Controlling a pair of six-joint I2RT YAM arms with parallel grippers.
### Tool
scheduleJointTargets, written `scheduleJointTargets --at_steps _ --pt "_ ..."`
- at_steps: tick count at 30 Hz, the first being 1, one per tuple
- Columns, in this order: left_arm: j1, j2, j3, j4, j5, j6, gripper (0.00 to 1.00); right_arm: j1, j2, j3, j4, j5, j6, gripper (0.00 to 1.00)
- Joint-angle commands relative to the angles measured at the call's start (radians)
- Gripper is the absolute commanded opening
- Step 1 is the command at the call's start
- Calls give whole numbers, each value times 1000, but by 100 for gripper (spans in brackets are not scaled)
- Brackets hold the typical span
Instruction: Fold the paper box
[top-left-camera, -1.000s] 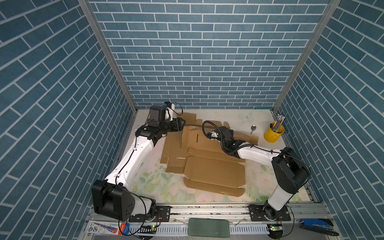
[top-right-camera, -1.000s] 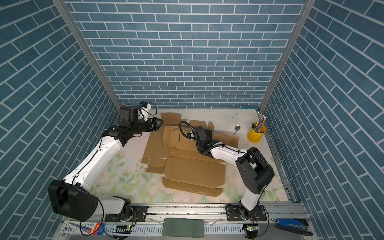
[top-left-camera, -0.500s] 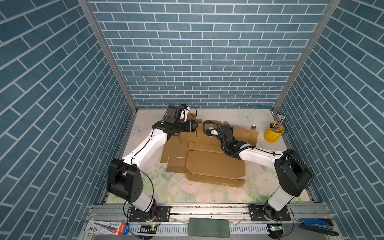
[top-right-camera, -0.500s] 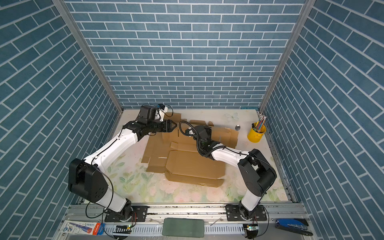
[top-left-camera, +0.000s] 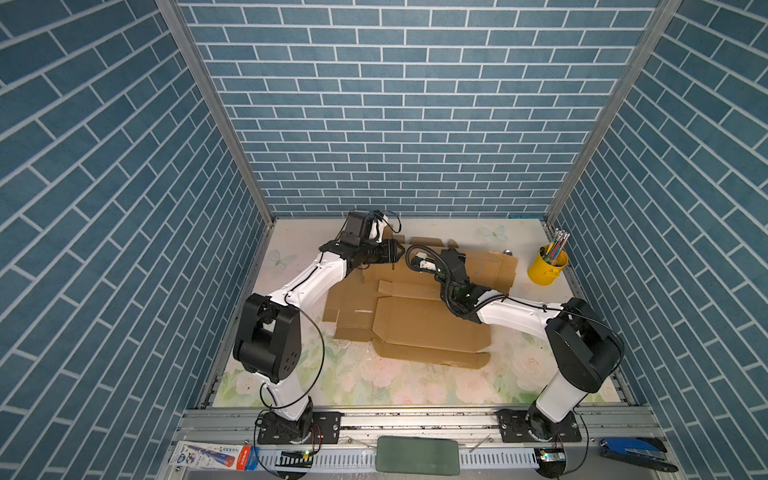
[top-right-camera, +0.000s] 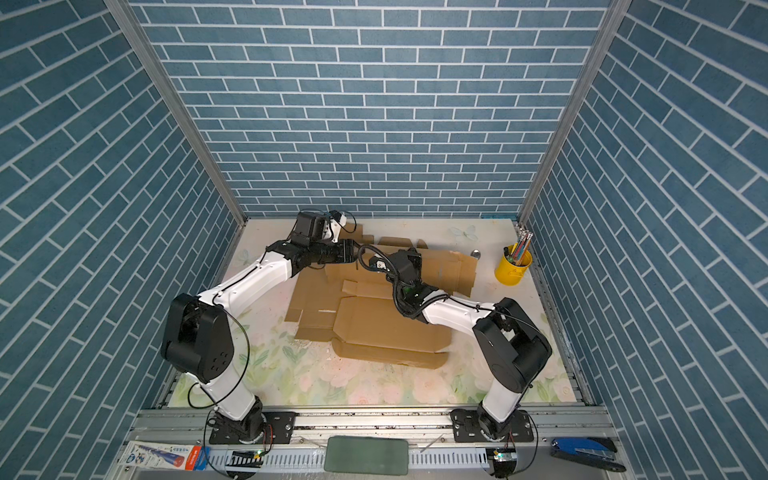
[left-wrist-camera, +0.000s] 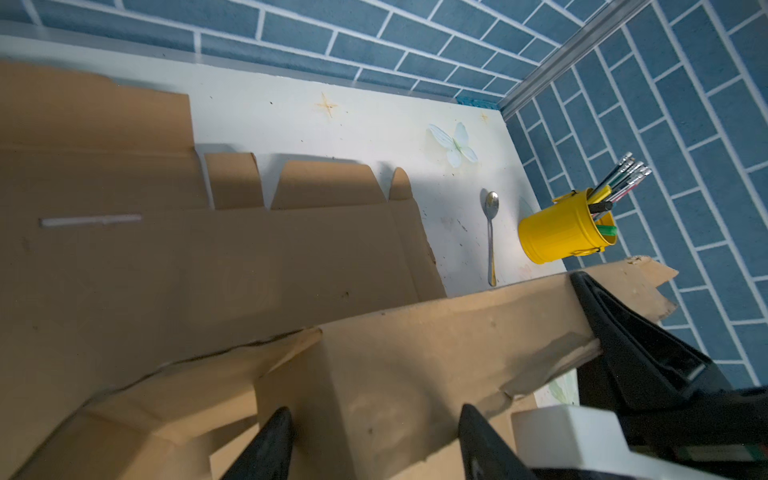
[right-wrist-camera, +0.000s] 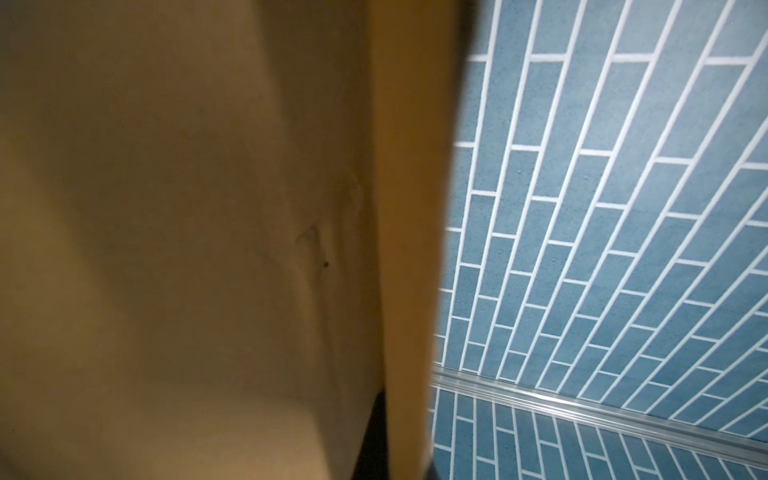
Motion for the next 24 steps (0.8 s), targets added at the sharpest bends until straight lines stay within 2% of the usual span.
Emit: scheduleJointTargets --at_steps 1,6,12,17,20,24 --pt "-15 -2 -41 95 74 -59 62 6 23 -22 93 28 -22 0" --pt "25 -22 -44 88 94 -44 60 6 30 -41 134 17 -33 0" --pt "157 -129 -44 19 127 14 61 3 39 -104 284 -19 -112 0" --pt "326 -206 -86 29 131 15 61 3 46 -125 333 -33 -133 0" --pt "379 -150 -78 -6 30 88 59 4 45 -134 360 -46 -145 0" --pt "378 11 -8 -11 7 143 58 2 50 -135 368 -59 -144 0"
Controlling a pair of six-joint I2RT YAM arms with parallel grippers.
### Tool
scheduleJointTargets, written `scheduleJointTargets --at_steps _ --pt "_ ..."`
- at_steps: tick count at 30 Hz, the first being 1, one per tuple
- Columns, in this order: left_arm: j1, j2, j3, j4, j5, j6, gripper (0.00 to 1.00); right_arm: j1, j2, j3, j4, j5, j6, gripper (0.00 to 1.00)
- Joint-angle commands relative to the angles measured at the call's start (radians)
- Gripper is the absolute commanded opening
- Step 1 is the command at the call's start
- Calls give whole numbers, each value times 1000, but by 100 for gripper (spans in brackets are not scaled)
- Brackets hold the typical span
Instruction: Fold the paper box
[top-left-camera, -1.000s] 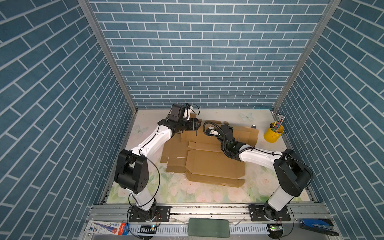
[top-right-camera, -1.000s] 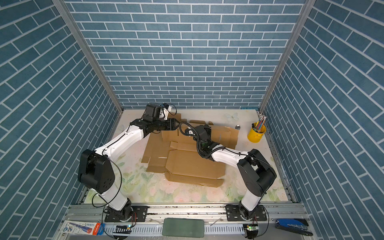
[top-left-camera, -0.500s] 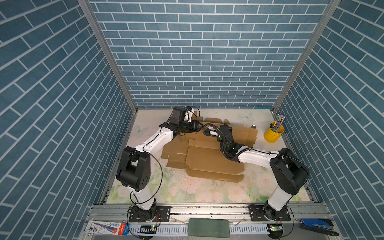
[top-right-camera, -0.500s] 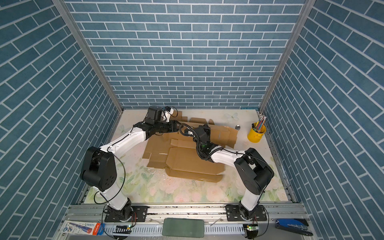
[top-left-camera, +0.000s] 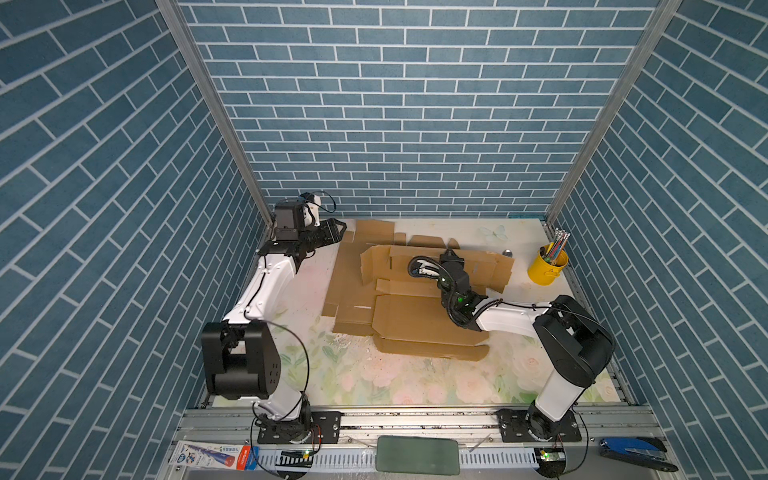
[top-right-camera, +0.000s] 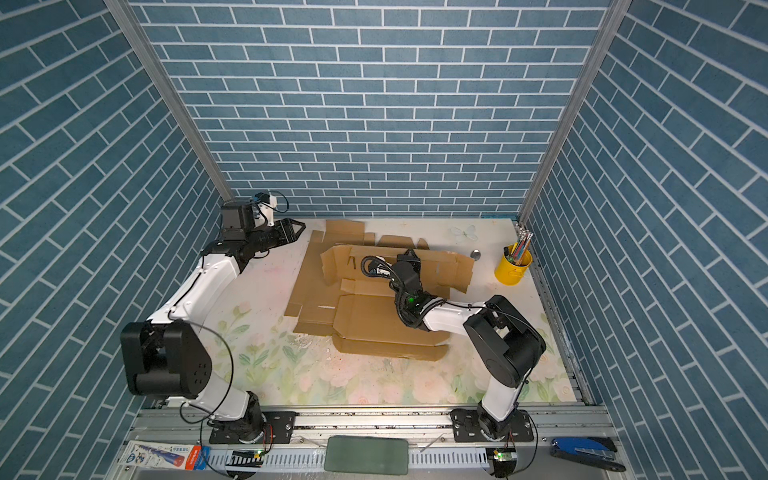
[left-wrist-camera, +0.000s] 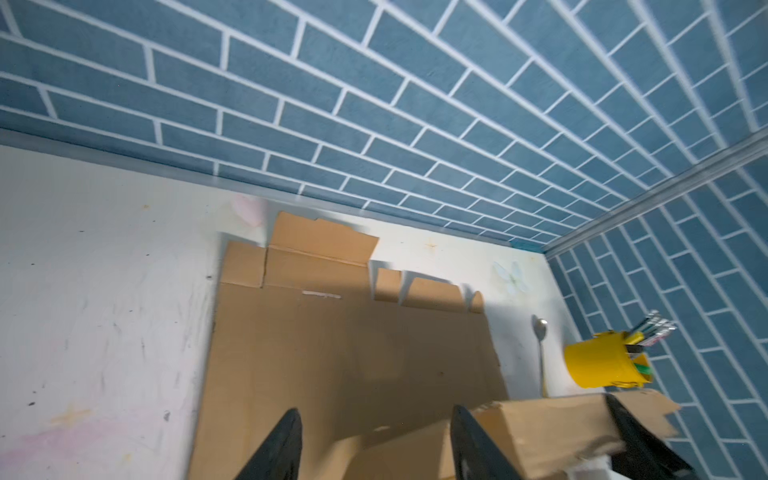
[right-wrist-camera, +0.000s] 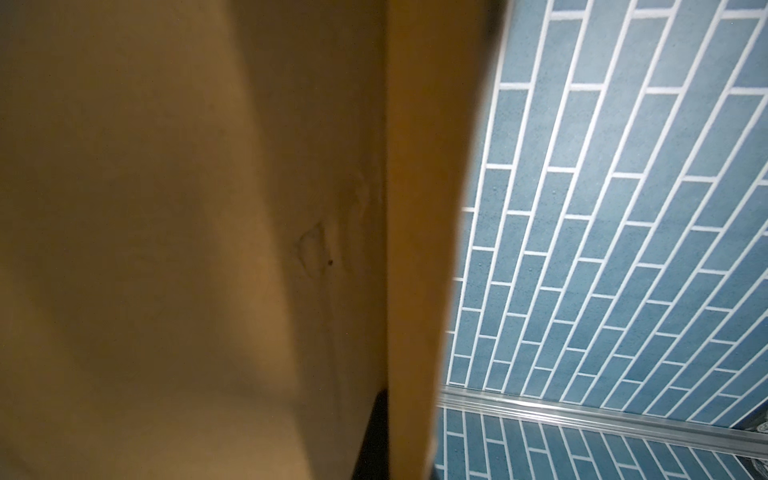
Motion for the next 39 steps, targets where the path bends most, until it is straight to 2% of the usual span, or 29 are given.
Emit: scheduleJointTargets --at_steps 1,4,7,13,17,22,29,32,39 --pt "-19 156 41 -46 -21 83 58 2 17 -20 71 -19 -42 0" --pt "-64 238 89 -93 10 168 60 2 21 -16 66 -21 -42 0" --pt "-98 260 90 -127 45 255 62 0 23 -16 61 -23 -42 0" --pt "-116 182 -41 -38 153 348 66 -4 15 -13 48 -26 -44 0" --pt "-171 144 -76 -68 163 441 66 -4 15 -4 28 -31 -42 0" --pt "-204 135 -117 -85 176 454 65 -4 21 7 -5 -36 -34 0" --pt "-251 59 -226 9 137 433 68 -4 19 19 -72 -38 2 0" --pt "-262 57 -263 84 132 399 68 -4 19 20 -84 -44 8 0" --pt "-300 74 -331 333 -8 361 63 -6 17 31 -114 -50 28 0"
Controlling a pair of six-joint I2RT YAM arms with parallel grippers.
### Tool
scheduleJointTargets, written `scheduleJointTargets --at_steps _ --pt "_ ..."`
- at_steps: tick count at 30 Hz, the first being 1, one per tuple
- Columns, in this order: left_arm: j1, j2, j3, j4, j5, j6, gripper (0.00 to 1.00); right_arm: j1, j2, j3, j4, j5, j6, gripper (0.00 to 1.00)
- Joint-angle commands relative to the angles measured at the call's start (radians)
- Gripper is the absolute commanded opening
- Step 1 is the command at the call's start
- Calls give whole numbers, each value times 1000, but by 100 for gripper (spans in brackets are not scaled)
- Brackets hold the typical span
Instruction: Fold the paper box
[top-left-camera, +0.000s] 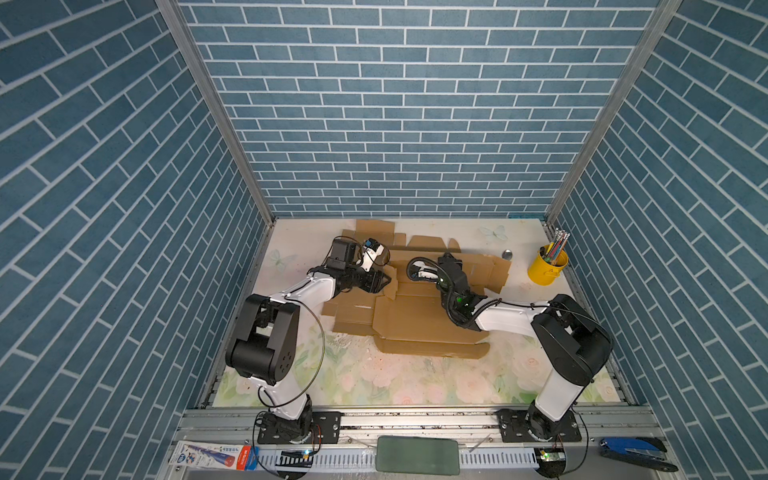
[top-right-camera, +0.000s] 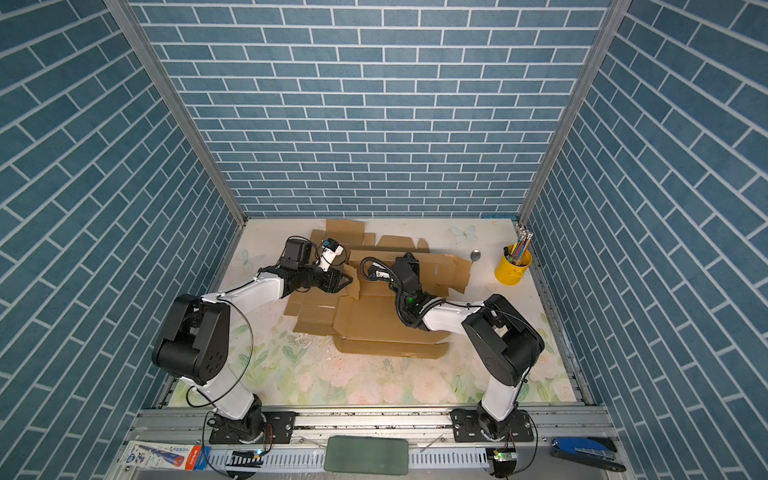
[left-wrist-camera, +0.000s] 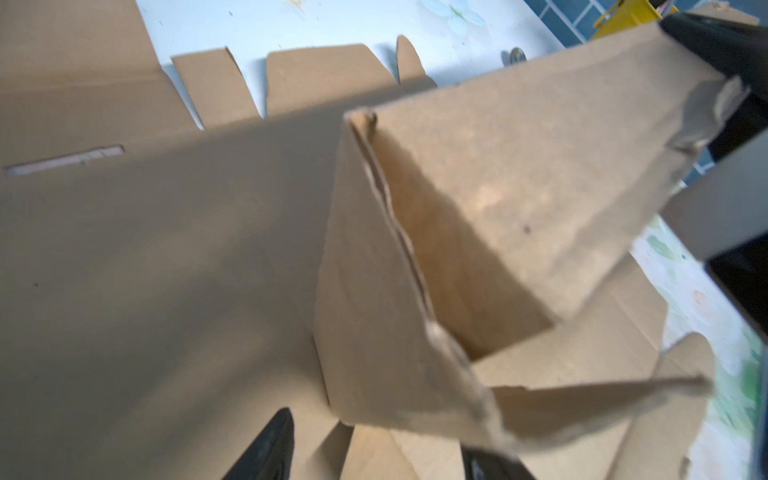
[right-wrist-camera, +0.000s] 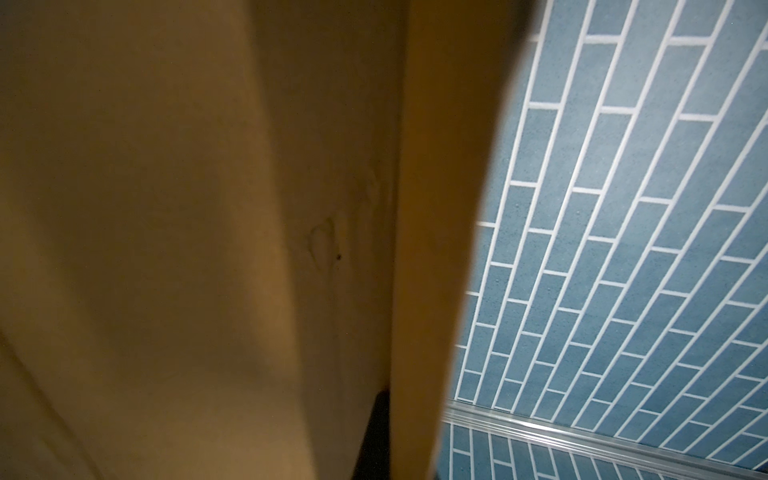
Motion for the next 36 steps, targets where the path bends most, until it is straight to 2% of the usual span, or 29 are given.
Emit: scheduleJointTargets --at_steps 1,6,13,19,23,26,33,36 --pt "-18 3 -31 200 -96 -32 63 -2 2 30 -62 -19 26 0" --pt "-60 14 -89 361 -199 -8 62 -1 -13 33 -115 -31 62 0" --pt "-131 46 -146 481 -438 -1 53 -3 -24 36 -154 -43 91 0" --pt "-198 83 -155 521 -643 -15 45 -3 -27 44 -171 -46 108 0" --pt "-215 98 -133 508 -716 -28 40 -3 -32 45 -179 -47 118 0" --pt "-232 104 -127 510 -756 -26 31 -3 -39 47 -192 -52 135 0" --pt "-270 125 -93 486 -870 -8 1 -3 -77 67 -298 -91 250 0" --pt "-282 120 -109 514 -922 -13 0 -5 -109 70 -374 -135 332 11"
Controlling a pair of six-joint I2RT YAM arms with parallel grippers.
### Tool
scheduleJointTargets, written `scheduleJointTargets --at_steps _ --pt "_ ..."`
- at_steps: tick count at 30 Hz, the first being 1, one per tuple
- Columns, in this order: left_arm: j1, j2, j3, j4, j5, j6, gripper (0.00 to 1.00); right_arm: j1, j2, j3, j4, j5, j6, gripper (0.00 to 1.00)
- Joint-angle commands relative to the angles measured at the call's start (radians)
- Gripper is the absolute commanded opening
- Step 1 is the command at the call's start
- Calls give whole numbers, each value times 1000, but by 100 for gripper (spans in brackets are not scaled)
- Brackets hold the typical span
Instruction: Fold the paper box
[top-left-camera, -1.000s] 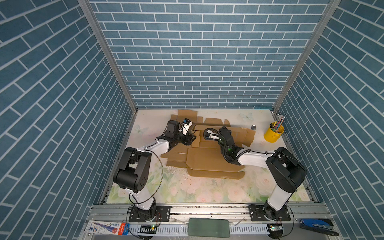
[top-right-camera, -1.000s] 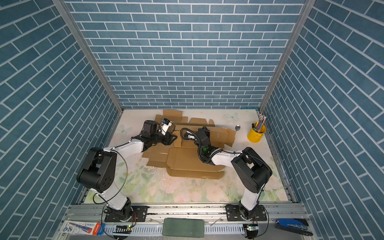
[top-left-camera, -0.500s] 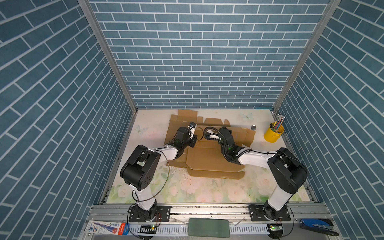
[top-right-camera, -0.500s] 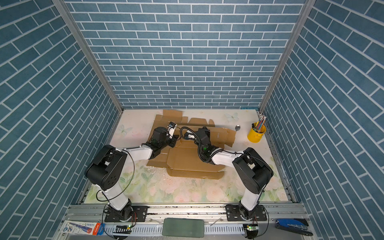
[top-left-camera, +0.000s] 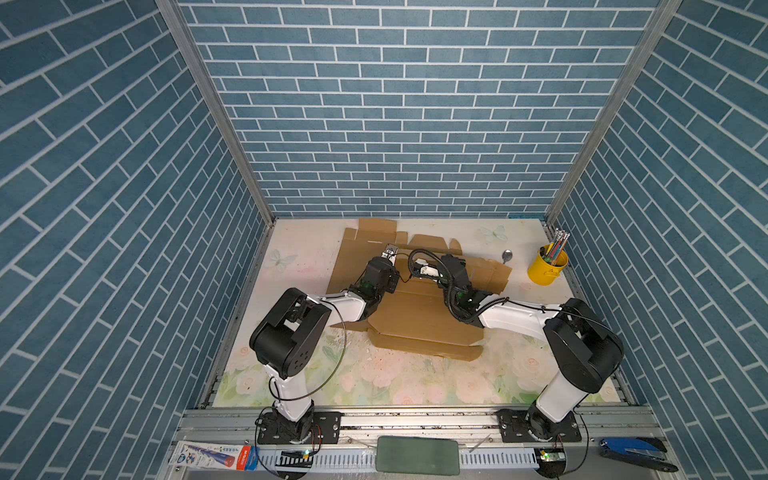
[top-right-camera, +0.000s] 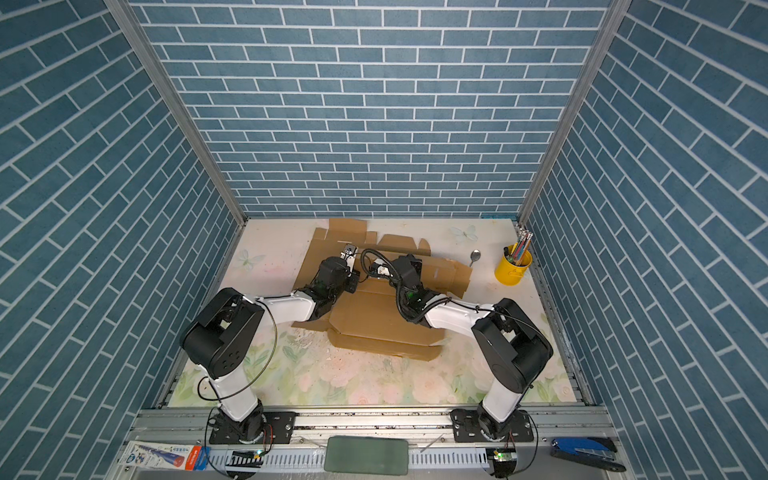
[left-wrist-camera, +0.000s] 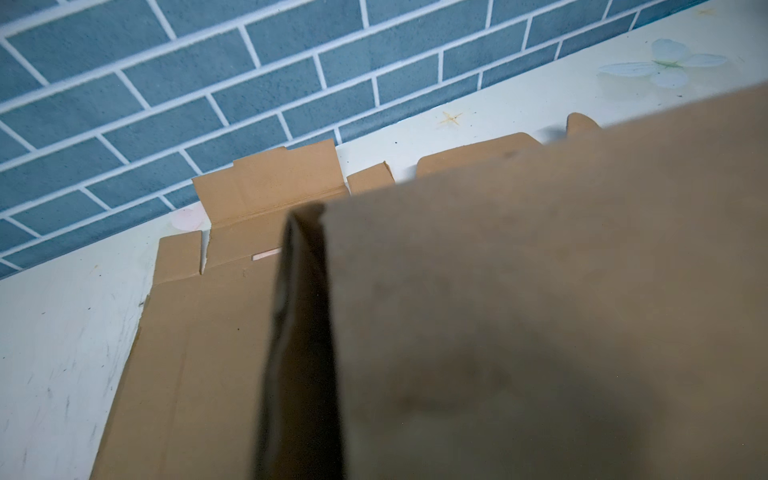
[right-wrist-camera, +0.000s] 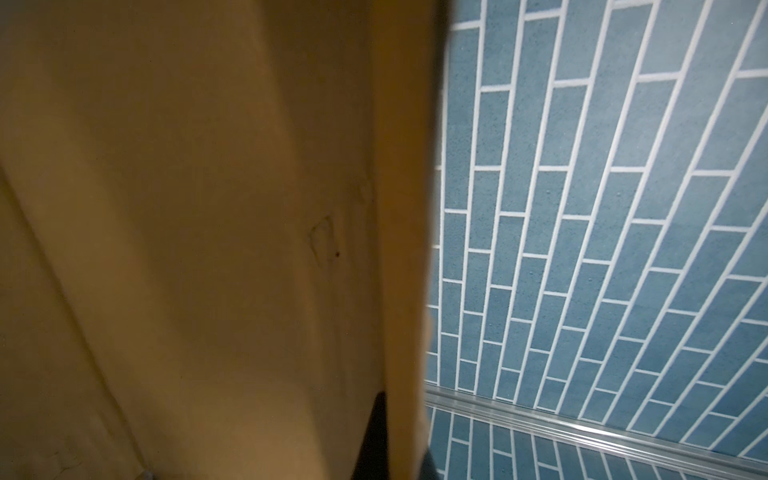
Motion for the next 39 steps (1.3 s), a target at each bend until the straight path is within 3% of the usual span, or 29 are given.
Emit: scheduleJointTargets --at_steps 1,4,9,14,16,22,25,30,39 --pt "-4 8 -6 23 -109 13 0 2 -56 31 -182 -109 167 18" --pt "-9 -11 -43 59 -122 7 0 -23 -101 68 -376 -213 330 39" --pt "-17 -49 -95 73 -169 -34 0 -62 -196 79 -569 -370 529 55" --pt "-22 -78 -136 71 -189 -61 0 -157 -345 115 -777 -626 796 56" --pt "-26 -89 -150 73 -200 -69 0 -232 -403 145 -824 -736 977 57" --pt "-82 -100 -206 129 -293 -71 0 -340 -359 343 -1112 -670 1604 51" --pt "-119 -96 -244 182 -352 -55 0 -351 -302 415 -1226 -678 1801 52" --pt "-121 -96 -267 195 -357 -56 0 -351 -221 464 -1231 -749 1870 68" --pt "-121 -88 -267 210 -333 -36 0 -352 -50 575 -1222 -802 1840 77"
